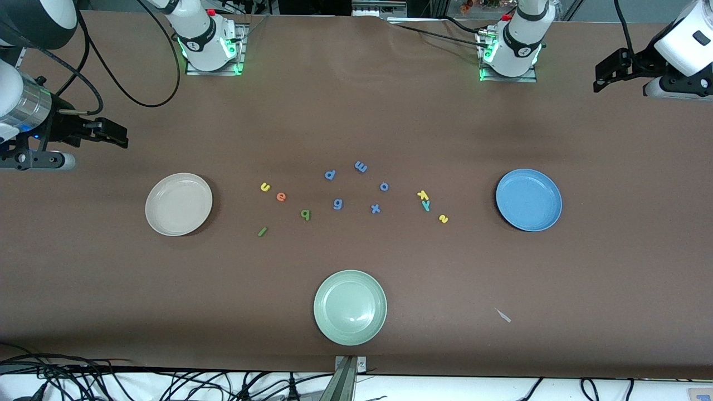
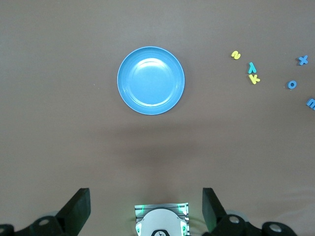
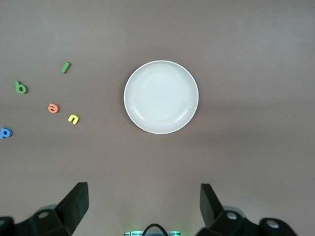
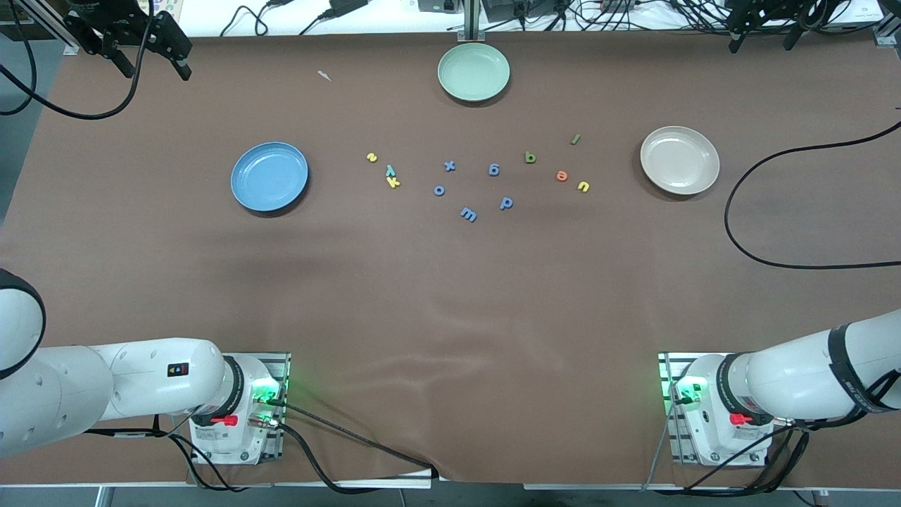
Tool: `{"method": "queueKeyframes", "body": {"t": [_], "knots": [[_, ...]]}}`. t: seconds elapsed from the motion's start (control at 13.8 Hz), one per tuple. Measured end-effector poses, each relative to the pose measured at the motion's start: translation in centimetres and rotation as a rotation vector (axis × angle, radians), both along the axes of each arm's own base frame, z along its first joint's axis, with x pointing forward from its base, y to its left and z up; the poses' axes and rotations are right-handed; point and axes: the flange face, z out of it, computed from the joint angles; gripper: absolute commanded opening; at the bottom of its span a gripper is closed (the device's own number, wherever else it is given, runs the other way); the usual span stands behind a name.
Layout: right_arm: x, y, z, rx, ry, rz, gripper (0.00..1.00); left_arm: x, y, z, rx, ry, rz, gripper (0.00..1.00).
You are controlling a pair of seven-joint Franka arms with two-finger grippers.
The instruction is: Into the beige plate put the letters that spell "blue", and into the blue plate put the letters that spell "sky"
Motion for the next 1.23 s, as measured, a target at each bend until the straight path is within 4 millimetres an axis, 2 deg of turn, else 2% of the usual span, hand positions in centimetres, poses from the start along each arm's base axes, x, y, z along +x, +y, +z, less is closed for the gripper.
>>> {"method": "queueKeyframes", "body": {"t": [0.43, 0.65, 1.23], "knots": [[0.0, 0.0, 0.0, 0.0, 0.001, 0.0, 1.0, -0.3, 0.0, -0.2, 0.0, 0.022, 0.0, 1.0], [0.0, -0.1, 0.0, 0.0, 0.001, -0.001, 1.0, -0.7, 0.1, -0.9, 0.001, 0.082, 0.001, 1.0], [0.0, -0.1, 0.0, 0.0, 0.001, -0.002, 1.0, -0.5, 0.7, -1.3, -0.001, 0.096, 0.013, 1.0]]}}
